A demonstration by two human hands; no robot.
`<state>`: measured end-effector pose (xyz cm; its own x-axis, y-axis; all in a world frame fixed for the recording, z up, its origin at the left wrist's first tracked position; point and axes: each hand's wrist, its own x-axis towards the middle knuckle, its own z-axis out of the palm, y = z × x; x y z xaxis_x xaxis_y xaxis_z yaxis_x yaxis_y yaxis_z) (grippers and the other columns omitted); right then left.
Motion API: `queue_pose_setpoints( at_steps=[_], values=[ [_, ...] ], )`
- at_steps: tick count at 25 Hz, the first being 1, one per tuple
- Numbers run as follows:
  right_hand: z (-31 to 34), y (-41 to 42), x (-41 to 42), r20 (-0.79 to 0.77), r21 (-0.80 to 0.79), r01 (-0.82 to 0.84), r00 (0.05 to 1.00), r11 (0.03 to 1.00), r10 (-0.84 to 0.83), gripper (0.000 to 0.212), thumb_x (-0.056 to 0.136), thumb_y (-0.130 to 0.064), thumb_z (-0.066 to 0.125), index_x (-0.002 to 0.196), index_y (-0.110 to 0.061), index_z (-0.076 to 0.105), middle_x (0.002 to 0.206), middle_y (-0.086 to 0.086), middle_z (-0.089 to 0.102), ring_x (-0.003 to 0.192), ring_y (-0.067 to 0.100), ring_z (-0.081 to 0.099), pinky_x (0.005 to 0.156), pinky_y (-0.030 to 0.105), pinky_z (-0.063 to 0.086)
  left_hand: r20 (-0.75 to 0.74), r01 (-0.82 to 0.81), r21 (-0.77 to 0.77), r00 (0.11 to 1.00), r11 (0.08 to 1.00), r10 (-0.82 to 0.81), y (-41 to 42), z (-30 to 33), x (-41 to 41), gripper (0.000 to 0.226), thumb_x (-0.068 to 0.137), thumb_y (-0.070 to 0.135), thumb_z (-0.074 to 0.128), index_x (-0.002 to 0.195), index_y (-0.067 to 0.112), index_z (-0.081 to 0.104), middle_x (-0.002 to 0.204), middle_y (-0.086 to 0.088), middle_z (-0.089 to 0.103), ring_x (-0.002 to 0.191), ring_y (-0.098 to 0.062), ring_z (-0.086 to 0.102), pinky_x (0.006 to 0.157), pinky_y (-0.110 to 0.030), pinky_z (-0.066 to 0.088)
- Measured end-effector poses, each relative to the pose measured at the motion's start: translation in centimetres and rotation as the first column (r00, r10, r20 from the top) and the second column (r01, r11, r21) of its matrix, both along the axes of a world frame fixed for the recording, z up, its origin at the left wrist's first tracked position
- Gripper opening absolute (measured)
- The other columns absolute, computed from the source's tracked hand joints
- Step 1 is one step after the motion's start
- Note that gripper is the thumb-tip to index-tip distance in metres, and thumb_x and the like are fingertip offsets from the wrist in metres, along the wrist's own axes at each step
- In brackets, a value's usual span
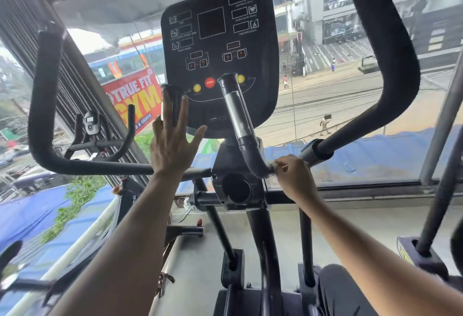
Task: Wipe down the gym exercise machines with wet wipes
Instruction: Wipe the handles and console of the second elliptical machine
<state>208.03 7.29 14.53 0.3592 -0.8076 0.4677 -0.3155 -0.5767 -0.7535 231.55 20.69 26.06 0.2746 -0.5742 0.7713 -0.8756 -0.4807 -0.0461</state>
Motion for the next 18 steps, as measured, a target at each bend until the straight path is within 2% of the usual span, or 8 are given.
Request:
queue_pose_setpoints(
  at_steps=[2, 5, 7, 9, 11, 14, 16, 18],
  values=[
    [0.5, -0.3, 0.2, -0.016, 0.004, -0.021, 1.000, 1.000, 0.021, 0.012, 0.096, -0.013, 0.066, 0.097, -0.009, 0.077, 0.088, 0.004, 0.072, 0.075, 0.018, 0.068, 0.077, 0.040, 0.059, 0.018, 0.001, 0.016, 1.000, 1.000, -0.001, -0.3, -0.2, 0.6, 0.080, 0.102, 0.064, 0.048, 0.167, 0.024, 0.022, 0.175, -0.011, 0.005, 0.142, -0.048, 0.038, 0.102, -0.059, 0.050],
    [0.6, 1.2, -0.7, 0.071, -0.069, -0.062, 0.995, 0.996, 0.067, 0.009, 0.093, -0.015, 0.071, 0.099, -0.012, 0.077, 0.089, -0.001, 0.071, 0.075, 0.006, 0.067, 0.071, 0.013, 0.051, 0.038, 0.018, 0.030, 0.999, 0.999, -0.019, -0.4, -0.1, 1.5, 0.078, 0.103, 0.068, 0.034, 0.167, 0.027, 0.016, 0.176, -0.008, 0.001, 0.159, -0.038, 0.014, 0.123, -0.064, 0.025],
    [0.3, 1.5, -1.1, 0.075, -0.101, -0.097, 0.992, 0.990, 0.105, 0.008, 0.093, -0.013, 0.071, 0.099, -0.012, 0.077, 0.088, -0.003, 0.069, 0.077, 0.002, 0.066, 0.071, 0.007, 0.049, 0.179, 0.132, 0.067, 0.974, 0.989, -0.142, -0.3, 0.6, 1.0, 0.076, 0.104, 0.067, 0.029, 0.167, 0.026, 0.017, 0.175, -0.009, 0.003, 0.162, -0.032, 0.004, 0.127, -0.063, 0.003],
    [0.0, 0.7, -0.8, 0.060, -0.107, -0.093, 0.993, 0.990, 0.100, 0.009, 0.093, -0.010, 0.071, 0.100, -0.010, 0.076, 0.090, -0.001, 0.069, 0.078, 0.003, 0.065, 0.076, 0.014, 0.053, 0.396, 0.300, 0.183, 0.849, 0.936, -0.349, -1.3, 2.6, -0.7, 0.075, 0.105, 0.066, 0.029, 0.165, 0.021, 0.023, 0.173, -0.012, 0.014, 0.161, -0.033, 0.009, 0.128, -0.061, 0.004],
    [0.0, 0.2, -0.5, 0.053, -0.086, -0.084, 0.995, 0.993, 0.089, 0.011, 0.093, -0.009, 0.070, 0.103, -0.008, 0.075, 0.093, 0.001, 0.068, 0.077, 0.003, 0.062, 0.076, 0.021, 0.055, 0.493, 0.371, 0.303, 0.727, 0.878, -0.477, -3.4, 4.7, -2.9, 0.079, 0.102, 0.066, 0.035, 0.164, 0.019, 0.026, 0.171, -0.014, 0.020, 0.160, -0.032, 0.013, 0.128, -0.062, 0.011],
    [-1.0, 1.0, -0.8, 0.151, -0.120, -0.091, 0.983, 0.989, 0.108, 0.012, 0.093, -0.007, 0.070, 0.103, -0.010, 0.076, 0.089, -0.004, 0.063, 0.078, 0.004, 0.063, 0.070, 0.021, 0.056, 0.436, 0.427, 0.368, 0.705, 0.826, -0.559, -6.1, 4.2, -4.5, 0.076, 0.105, 0.066, 0.022, 0.164, 0.017, 0.023, 0.172, -0.014, 0.020, 0.160, -0.034, 0.015, 0.128, -0.061, 0.007],
    [-1.9, 2.1, -1.3, 0.245, -0.150, -0.131, 0.955, 0.980, 0.165, 0.015, 0.094, -0.007, 0.069, 0.105, -0.013, 0.076, 0.089, -0.012, 0.060, 0.081, 0.005, 0.065, 0.068, 0.016, 0.057, 0.352, 0.539, 0.298, 0.705, 0.788, -0.616, -7.2, 2.8, -4.3, 0.076, 0.107, 0.062, 0.018, 0.162, 0.011, 0.030, 0.170, -0.017, 0.025, 0.159, -0.036, 0.019, 0.128, -0.063, 0.008],
    [-1.9, 2.1, -1.1, 0.298, -0.175, -0.126, 0.938, 0.976, 0.175, 0.015, 0.096, -0.014, 0.068, 0.108, -0.016, 0.076, 0.090, -0.013, 0.061, 0.081, 0.007, 0.067, 0.067, 0.022, 0.061, 0.355, 0.615, 0.216, 0.674, 0.758, -0.648, -7.9, 2.0, -3.8, 0.076, 0.107, 0.058, 0.018, 0.157, 0.006, 0.041, 0.166, -0.022, 0.033, 0.157, -0.039, 0.025, 0.126, -0.066, 0.013]
  ],
)
